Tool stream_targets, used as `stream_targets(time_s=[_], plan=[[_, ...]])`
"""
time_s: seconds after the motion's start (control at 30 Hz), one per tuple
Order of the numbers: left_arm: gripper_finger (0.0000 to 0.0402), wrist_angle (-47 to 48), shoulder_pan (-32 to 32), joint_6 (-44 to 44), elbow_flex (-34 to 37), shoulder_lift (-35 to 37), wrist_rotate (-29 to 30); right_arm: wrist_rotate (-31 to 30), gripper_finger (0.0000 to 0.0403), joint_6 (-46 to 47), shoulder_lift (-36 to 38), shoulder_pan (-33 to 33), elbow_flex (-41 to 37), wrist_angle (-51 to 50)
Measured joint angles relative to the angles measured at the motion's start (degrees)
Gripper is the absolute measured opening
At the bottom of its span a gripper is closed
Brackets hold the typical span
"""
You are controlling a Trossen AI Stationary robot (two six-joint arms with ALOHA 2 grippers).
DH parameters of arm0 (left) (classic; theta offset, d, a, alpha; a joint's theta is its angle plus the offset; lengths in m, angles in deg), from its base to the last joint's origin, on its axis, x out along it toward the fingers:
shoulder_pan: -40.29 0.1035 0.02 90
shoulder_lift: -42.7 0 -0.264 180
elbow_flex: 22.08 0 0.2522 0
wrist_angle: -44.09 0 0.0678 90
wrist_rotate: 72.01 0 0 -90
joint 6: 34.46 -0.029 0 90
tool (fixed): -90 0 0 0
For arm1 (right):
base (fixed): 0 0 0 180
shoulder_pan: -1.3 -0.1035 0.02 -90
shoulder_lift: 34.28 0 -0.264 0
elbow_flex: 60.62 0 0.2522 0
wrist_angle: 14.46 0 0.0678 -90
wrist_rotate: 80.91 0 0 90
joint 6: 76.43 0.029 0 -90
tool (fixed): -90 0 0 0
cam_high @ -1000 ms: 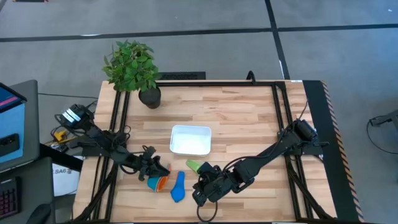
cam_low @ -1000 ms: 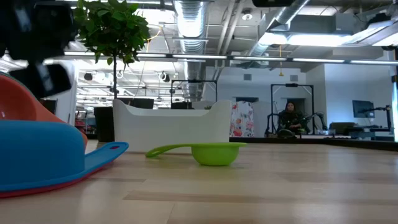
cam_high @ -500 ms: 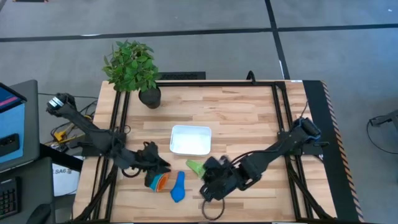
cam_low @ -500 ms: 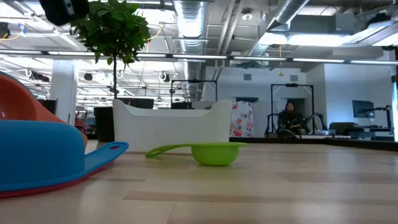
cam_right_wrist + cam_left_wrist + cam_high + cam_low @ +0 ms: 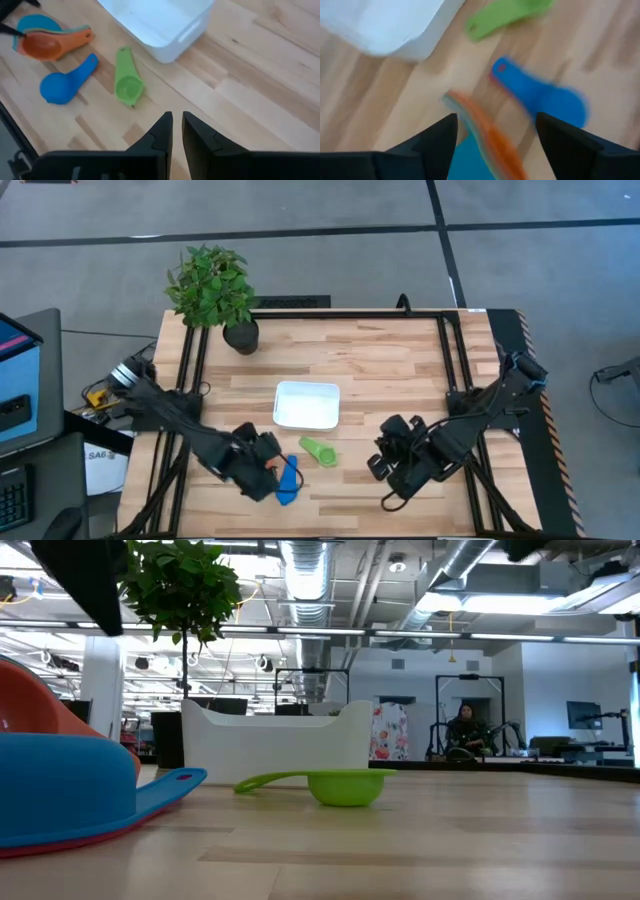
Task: Nest measuring cups in basket
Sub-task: Stack the blue measuring cup into the orange measuring cup
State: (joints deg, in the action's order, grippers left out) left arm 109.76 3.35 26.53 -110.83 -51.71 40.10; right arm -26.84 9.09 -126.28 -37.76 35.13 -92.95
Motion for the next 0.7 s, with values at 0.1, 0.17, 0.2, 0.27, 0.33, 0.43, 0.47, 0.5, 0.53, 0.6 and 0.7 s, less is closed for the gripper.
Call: stream_targets(time_s=[0.1,0.17,0.2,0.27,0.33,0.43,0.47,0.5,0.53,0.6,0.7], plan=[[0.0267,12.2,1.7,1.0,-8.0,-6.5,-4.4,0.2,0.0066,0.0,1.8,-0.7,-3.2,1.5],[0.0267,17.4,2.9,0.9,-12.3,-10.7,-8.6,0.4,0.0066,0.0,2.7,-0.8,-4.7,2.0],[0.0267,19.3,3.3,0.8,-14.1,-12.7,-10.6,0.6,0.0066,-0.2,3.0,-0.8,-5.3,2.0],[0.0267,21.7,4.0,0.0,-17.0,-16.4,-13.5,0.9,0.0066,-1.3,3.7,-0.8,-6.1,2.1],[0.0268,22.1,4.3,-1.4,-19.1,-19.5,-16.0,0.8,0.0066,-2.3,4.8,-0.8,-7.0,2.5],[0.0268,23.2,4.7,-1.8,-21.7,-22.9,-18.2,0.8,0.0066,-3.9,6.0,-0.7,-8.3,3.0],[0.0268,23.7,4.8,-1.7,-22.2,-23.6,-18.4,0.8,0.0066,-4.5,6.2,-0.7,-8.5,2.9],[0.0268,24.4,4.8,-1.3,-22.6,-24.1,-18.4,0.9,0.0066,-4.9,6.5,-0.7,-8.5,2.6],[0.0268,24.9,4.8,-0.7,-22.7,-24.5,-18.3,0.8,0.0066,-5.5,6.7,-0.7,-8.5,2.6],[0.0268,26.8,5.0,0.3,-22.7,-24.8,-18.2,0.8,0.0066,-6.9,7.2,-0.7,-8.5,2.5],[0.0268,30.1,5.3,2.2,-22.7,-24.8,-17.2,0.6,0.0066,-8.4,7.4,-0.7,-8.5,2.5]])
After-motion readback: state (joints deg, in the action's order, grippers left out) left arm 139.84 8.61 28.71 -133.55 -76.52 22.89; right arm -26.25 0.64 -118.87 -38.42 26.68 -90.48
